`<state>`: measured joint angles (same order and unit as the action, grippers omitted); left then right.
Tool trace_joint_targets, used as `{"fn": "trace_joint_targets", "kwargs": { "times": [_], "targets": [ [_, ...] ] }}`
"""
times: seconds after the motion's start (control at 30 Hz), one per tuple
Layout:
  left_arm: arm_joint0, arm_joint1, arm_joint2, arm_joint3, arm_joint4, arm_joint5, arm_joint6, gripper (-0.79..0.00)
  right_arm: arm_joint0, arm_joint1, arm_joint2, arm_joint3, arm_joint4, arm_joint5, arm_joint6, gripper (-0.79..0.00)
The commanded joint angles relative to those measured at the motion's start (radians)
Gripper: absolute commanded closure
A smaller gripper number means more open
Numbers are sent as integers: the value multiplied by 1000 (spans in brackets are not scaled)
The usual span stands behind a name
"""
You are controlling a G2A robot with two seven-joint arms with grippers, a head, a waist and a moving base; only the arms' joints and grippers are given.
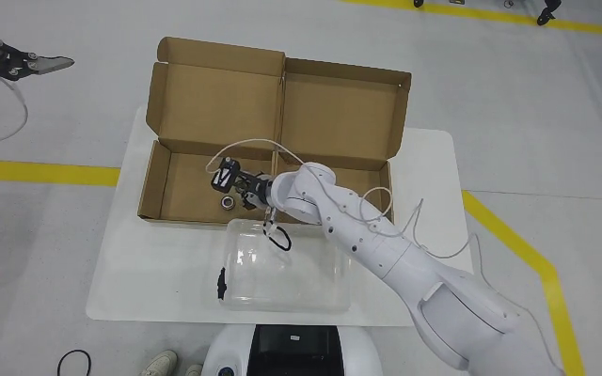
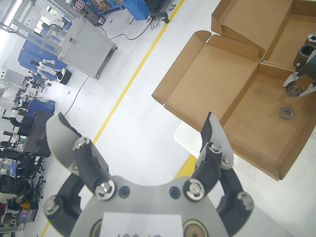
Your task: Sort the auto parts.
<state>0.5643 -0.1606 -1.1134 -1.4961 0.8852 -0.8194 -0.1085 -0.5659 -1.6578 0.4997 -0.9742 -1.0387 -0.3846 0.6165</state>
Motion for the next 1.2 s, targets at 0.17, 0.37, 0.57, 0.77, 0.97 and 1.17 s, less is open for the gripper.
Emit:
{"fn": "trace_joint_targets", "kwargs": {
  "times": [0.17, 0.37, 0.57, 0.77, 0.97, 1.17],
  "targets": [
    [0, 0, 0, 0, 0, 0, 0, -785, 39, -40, -18, 96, 26, -9, 18, 0],
    [0, 0, 0, 0, 0, 0, 0, -785, 63, -79, -39, 174, 39, -19, 22, 0],
    [0, 0, 0, 0, 0, 0, 0, -785, 79, -111, -51, 243, 47, -32, 11, -22],
    [0, 0, 0, 0, 0, 0, 0, -785, 93, -135, -52, 299, 50, -48, -5, -163],
    [0, 0, 0, 0, 0, 0, 0, -785, 105, -151, -48, 333, 46, -58, -24, -268],
    [0, 0, 0, 0, 0, 0, 0, -785, 110, -156, -39, 321, 25, -67, -47, -369]
  ]
}}
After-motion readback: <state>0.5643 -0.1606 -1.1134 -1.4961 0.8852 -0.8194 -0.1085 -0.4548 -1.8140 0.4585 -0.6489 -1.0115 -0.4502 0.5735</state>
